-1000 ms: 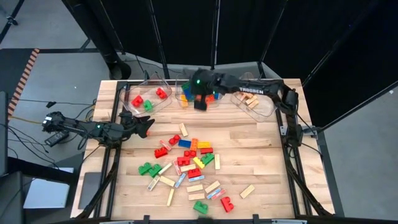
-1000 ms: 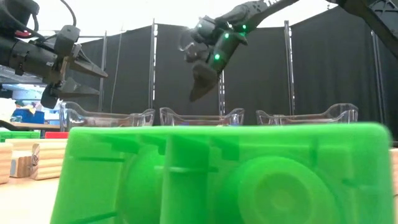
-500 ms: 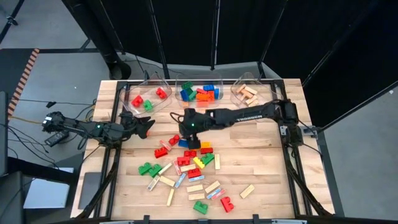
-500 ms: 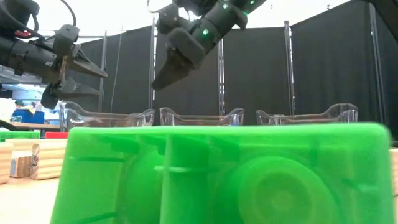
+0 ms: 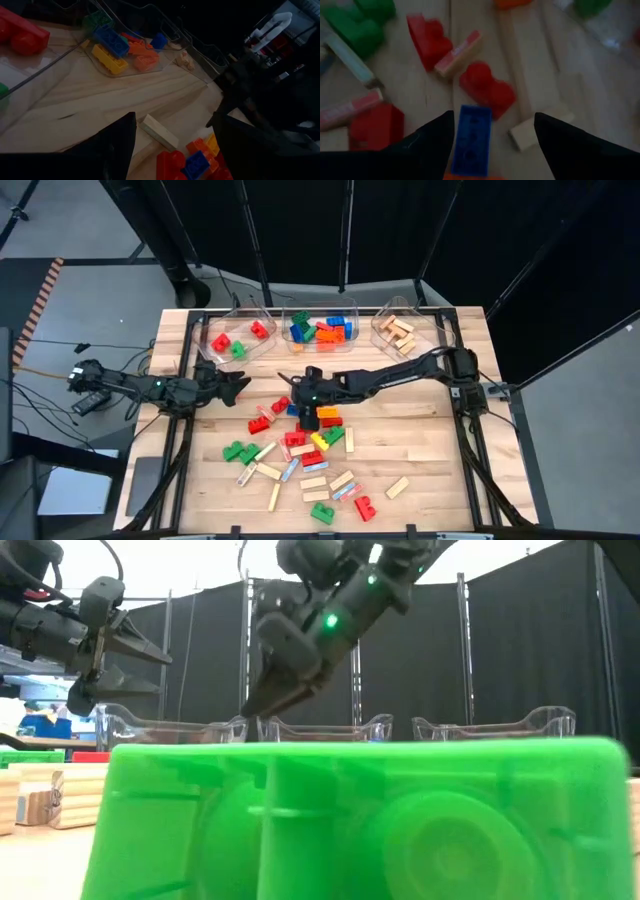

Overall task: Sort blocks by size
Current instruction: Put the large blue game piece into the middle transparent bin

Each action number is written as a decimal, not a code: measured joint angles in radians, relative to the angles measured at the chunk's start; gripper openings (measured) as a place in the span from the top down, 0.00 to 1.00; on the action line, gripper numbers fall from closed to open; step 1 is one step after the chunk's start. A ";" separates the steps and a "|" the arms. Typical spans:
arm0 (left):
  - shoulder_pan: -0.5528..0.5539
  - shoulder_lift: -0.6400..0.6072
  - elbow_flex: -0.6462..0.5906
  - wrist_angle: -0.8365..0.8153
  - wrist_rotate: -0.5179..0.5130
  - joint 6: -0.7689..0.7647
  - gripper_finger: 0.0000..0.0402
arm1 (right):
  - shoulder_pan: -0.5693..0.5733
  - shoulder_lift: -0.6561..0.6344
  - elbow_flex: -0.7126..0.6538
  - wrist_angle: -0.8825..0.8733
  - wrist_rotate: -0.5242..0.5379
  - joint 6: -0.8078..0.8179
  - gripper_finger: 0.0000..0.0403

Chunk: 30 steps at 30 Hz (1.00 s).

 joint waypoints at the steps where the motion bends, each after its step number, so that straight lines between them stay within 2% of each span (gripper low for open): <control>1: 0.000 0.001 0.000 0.000 0.000 0.000 0.33 | 0.002 0.021 0.000 0.024 0.000 0.001 0.29; 10: 0.000 0.025 0.001 -0.005 0.034 -0.001 0.33 | 0.011 0.125 0.027 0.044 -0.005 0.070 0.30; 19: 0.000 0.051 0.001 -0.014 0.035 -0.001 0.33 | 0.010 0.147 0.030 -0.066 -0.037 0.117 0.34; 22: 0.000 0.056 0.000 -0.015 0.034 -0.001 0.33 | 0.010 0.147 0.031 -0.081 -0.038 0.148 0.42; 26: 0.000 0.058 0.001 -0.012 0.034 -0.001 0.33 | 0.007 0.139 0.031 -0.095 -0.049 0.158 0.63; 30: 0.000 0.061 0.001 -0.012 0.034 -0.001 0.33 | -0.007 0.135 0.059 -0.127 -0.091 0.159 0.62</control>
